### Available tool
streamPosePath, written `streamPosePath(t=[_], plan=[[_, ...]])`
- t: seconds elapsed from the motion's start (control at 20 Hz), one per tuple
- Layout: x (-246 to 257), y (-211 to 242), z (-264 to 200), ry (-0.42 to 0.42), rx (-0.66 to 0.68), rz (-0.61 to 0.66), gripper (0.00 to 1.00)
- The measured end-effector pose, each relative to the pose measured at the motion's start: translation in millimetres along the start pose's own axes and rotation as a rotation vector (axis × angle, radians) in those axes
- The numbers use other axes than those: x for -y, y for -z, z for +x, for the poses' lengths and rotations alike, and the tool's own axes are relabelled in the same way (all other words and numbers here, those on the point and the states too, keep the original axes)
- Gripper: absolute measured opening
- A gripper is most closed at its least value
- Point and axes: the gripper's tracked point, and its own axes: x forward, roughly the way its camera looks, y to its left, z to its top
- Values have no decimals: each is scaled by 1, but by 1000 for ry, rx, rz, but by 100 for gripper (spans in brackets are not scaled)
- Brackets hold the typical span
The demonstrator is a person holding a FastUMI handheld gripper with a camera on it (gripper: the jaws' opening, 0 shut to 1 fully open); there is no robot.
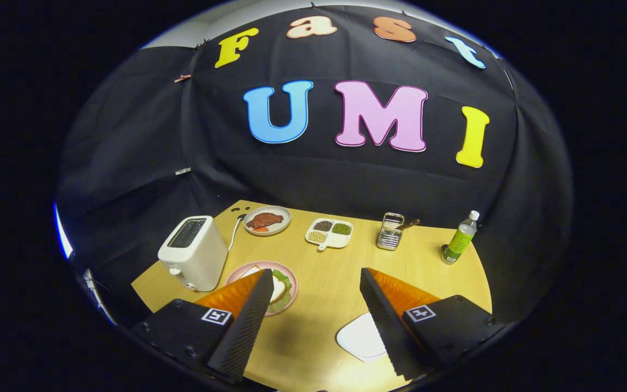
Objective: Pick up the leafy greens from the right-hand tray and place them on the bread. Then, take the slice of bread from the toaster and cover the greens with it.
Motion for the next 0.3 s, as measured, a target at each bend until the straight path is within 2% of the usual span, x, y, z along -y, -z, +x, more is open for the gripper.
streamPosePath(t=[0.3], plan=[[1, -6, -3, -13, 19, 3, 99]])
